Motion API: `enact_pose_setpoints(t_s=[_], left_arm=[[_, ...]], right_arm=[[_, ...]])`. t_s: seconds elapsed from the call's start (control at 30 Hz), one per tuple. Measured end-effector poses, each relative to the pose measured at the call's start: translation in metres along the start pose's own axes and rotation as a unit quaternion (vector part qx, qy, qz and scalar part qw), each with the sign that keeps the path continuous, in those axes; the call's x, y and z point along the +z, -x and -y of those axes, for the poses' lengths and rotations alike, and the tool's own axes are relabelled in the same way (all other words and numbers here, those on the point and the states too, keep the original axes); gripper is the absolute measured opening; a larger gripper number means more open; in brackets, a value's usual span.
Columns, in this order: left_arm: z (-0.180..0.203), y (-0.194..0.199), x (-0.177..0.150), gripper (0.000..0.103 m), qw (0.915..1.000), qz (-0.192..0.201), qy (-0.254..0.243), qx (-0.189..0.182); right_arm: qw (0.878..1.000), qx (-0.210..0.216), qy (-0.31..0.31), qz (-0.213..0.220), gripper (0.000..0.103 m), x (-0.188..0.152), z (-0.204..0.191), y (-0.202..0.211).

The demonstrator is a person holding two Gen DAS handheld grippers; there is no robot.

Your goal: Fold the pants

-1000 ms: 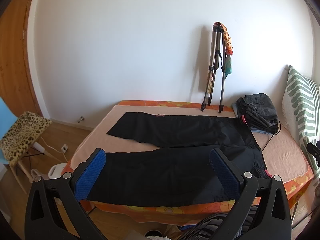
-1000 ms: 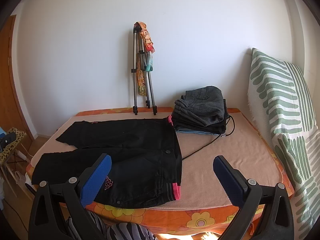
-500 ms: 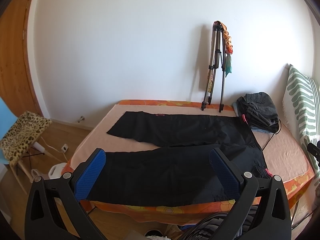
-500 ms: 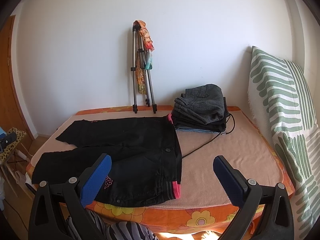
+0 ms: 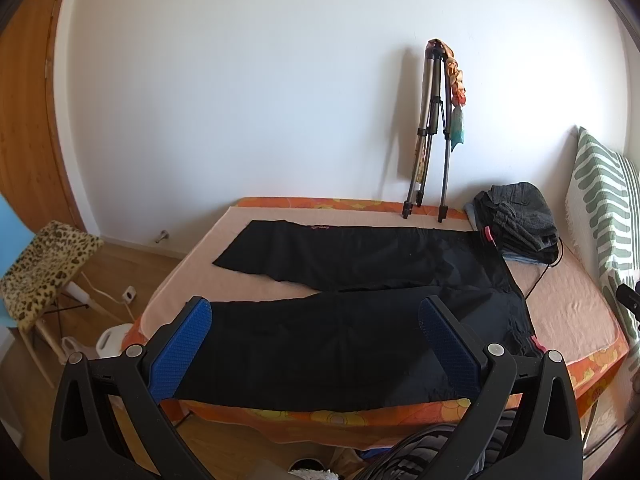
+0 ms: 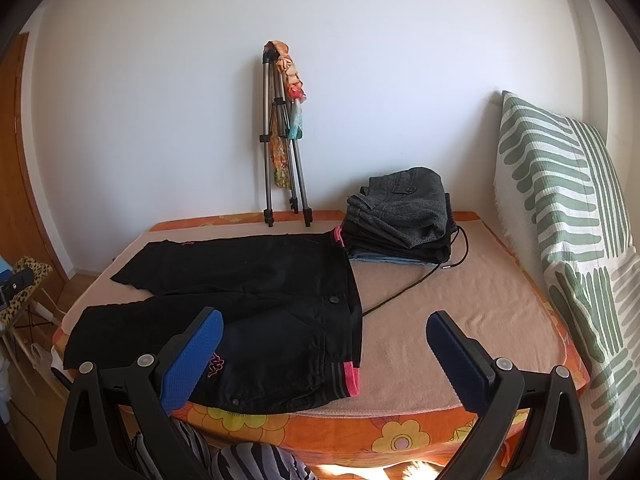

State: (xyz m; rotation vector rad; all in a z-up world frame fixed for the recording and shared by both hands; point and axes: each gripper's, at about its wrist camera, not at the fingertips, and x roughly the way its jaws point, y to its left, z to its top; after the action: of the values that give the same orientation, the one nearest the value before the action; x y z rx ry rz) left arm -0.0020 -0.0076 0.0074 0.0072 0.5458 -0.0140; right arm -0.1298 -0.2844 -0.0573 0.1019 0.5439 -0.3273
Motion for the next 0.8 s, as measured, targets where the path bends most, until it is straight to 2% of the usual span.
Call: enact_pose_setpoints(t_s=[0.27,0.47,0.57,0.73,0.8], left_arm=[[-0.003,0.0,-0.005,0.103,1.0,0.003,-0.001,0.004],[-0.018,-0.009,-0.01,0.103,0.9999,-0.009,0.005,0.004],[-0.032,-0.014,-0.014,0.103,0.9999,-0.011,0.005,0.012],[-0.066,-0.025,-0.024,0.1,0.9989,-0.023,0.01,0.039],[-0.083,-0.031,-0.03,0.091,0.9979,-0.034,0.019,0.053]], right_arm=[[1.0,0.0,0.006,0.0,0.103,0.001,0.001,0.0],[1.0,0.006,0.029,0.006,0.103,0.009,-0.002,0.001],[0.998,0.02,0.06,0.002,0.103,0.015,-0.012,-0.002],[0.993,0.071,0.093,-0.013,0.101,0.022,-0.029,-0.009],[0.99,0.089,0.11,-0.019,0.097,0.024,-0.039,-0.012]])
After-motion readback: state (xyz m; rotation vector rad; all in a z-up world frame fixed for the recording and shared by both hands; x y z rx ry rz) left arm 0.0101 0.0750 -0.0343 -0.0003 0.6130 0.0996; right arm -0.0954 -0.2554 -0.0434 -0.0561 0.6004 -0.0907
